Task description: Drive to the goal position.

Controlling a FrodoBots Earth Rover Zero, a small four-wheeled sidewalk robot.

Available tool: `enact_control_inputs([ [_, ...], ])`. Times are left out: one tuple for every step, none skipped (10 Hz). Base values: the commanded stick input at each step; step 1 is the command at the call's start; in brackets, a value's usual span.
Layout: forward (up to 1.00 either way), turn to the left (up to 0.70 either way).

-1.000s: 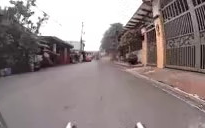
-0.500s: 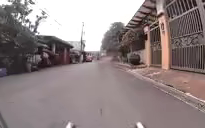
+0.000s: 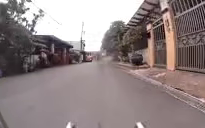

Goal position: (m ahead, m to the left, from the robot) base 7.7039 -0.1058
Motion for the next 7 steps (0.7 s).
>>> enact_control_inputs([
  [0.7, 0.01],
  [0.7, 0.01],
  [0.7, 0.01],
  [0.7, 0.01],
  [0.7, 0.01],
  [0.7, 0.01],
  [0.7, 0.01],
])
